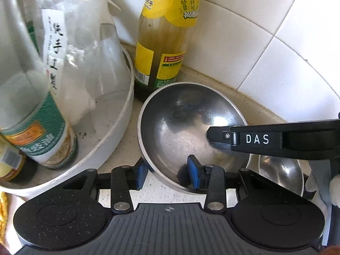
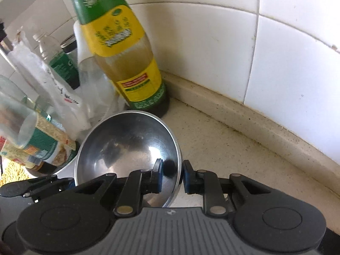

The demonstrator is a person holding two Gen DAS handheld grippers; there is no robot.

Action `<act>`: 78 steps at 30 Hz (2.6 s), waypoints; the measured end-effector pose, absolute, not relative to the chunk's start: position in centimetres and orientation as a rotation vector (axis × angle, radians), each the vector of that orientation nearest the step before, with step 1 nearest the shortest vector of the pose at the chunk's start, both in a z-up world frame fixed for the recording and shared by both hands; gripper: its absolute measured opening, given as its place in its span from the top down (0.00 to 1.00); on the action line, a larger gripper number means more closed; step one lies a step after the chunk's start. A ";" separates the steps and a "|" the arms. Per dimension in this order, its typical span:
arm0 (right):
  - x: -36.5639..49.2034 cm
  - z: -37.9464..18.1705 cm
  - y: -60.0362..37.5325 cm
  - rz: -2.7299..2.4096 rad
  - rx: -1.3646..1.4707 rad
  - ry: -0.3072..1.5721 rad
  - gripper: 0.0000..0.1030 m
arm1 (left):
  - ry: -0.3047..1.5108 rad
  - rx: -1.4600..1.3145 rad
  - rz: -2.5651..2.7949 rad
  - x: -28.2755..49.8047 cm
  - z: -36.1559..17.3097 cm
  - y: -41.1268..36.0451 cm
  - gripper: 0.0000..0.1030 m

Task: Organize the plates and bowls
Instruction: 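Lift and carry the steel bowl with both grippers toward the other bowl, then lower the steel bowl into the other bowl and open both grippers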

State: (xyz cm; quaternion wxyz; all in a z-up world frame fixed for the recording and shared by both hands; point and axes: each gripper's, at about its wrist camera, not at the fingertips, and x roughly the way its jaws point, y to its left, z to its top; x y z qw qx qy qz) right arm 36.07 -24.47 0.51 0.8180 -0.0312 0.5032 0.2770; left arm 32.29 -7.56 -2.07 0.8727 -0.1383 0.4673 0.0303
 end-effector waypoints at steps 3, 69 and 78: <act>35.2 1.4 -24.6 0.586 -0.073 1.062 0.63 | 0.964 -0.290 0.048 31.7 -1.6 -7.7 0.52; 18.7 2.1 -29.8 0.214 0.031 1.168 0.57 | 0.952 0.110 -0.407 20.4 -0.3 -12.5 0.40; 19.3 2.3 -31.3 0.193 0.045 1.165 0.57 | 0.932 0.115 -0.383 21.5 0.2 -11.8 0.34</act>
